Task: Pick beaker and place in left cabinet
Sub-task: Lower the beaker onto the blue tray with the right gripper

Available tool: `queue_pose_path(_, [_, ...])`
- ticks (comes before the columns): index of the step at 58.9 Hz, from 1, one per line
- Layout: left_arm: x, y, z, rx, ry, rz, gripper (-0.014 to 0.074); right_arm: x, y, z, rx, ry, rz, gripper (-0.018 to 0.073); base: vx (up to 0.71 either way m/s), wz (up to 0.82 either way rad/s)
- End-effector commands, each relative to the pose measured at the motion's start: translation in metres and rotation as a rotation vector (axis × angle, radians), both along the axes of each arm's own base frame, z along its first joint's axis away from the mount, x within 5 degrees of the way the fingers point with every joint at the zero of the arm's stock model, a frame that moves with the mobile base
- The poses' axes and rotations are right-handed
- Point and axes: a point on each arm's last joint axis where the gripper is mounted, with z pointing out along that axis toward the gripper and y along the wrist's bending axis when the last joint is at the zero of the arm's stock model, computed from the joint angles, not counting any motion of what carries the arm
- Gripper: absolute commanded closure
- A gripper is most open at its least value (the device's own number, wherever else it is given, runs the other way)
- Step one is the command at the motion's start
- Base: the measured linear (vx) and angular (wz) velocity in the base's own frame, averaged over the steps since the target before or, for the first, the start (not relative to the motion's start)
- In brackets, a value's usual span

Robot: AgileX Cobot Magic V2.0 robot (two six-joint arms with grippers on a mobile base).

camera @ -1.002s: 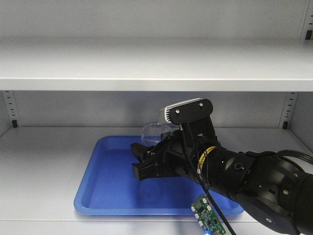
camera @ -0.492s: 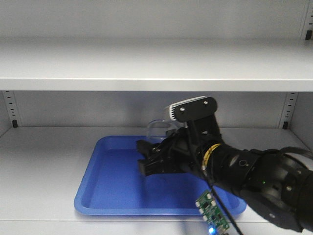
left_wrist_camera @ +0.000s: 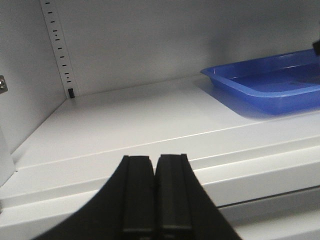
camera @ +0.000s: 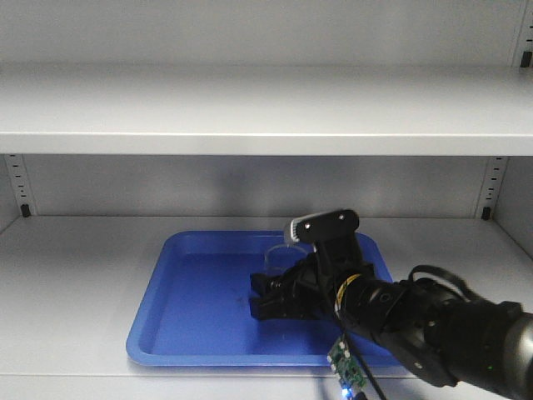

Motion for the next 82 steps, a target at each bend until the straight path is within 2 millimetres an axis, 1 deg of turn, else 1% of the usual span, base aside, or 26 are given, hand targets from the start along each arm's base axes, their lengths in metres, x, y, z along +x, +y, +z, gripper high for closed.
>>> queue_pose_path(1, [-0.001, 0.000, 0.002, -0.015, -0.076, -0.004, 0.0595, 0.001, 0.003, 0.027, 0.079, -0.112, 0.032, 0.0552, 0.00, 0.00])
queue_pose_path(11, [-0.001, 0.000, 0.002, -0.015, -0.076, -0.004, 0.0595, 0.002, 0.004, 0.025, 0.081, -0.113, 0.035, 0.0533, 0.00, 0.00])
queue_pose_path(21, [-0.001, 0.000, 0.002, -0.015, -0.076, -0.004, 0.0595, 0.002, 0.005, 0.027, 0.092, -0.122, 0.039, 0.0453, 0.00, 0.00])
queue_pose_path(30, [-0.001, 0.000, 0.002, -0.015, -0.076, -0.004, 0.0595, 0.002, 0.005, 0.027, 0.097, -0.129, 0.043, 0.0312, 0.00, 0.00])
queue_pose_path(38, [-0.001, 0.000, 0.002, -0.015, -0.076, -0.004, 0.0595, 0.001, 0.006, 0.030, 0.116, -0.154, 0.057, 0.0097, 0.00, 0.00])
queue_pose_path(47, [-0.001, 0.000, 0.002, -0.015, -0.076, -0.004, 0.0595, 0.001, 0.008, 0.034, 0.140, -0.181, 0.071, -0.0104, 0.00, 0.00])
queue_pose_path(52, [-0.001, 0.000, 0.002, -0.015, -0.076, -0.004, 0.0595, 0.000, 0.007, 0.036, 0.144, -0.188, 0.072, -0.0158, 0.00, 0.00])
queue_pose_path(60, [-0.001, 0.000, 0.002, -0.015, -0.076, -0.004, 0.0595, 0.000, 0.006, 0.035, 0.126, -0.170, 0.061, -0.0160, 0.00, 0.00])
queue_pose_path(64, [-0.001, 0.000, 0.002, -0.015, -0.076, -0.004, 0.0595, -0.002, 0.004, 0.039, 0.124, -0.171, 0.056, -0.0146, 0.00, 0.00])
queue_pose_path(82, [-0.001, 0.000, 0.002, -0.015, -0.076, -0.004, 0.0595, -0.015, -0.003, 0.069, 0.144, -0.235, 0.055, -0.0079, 0.00, 0.00])
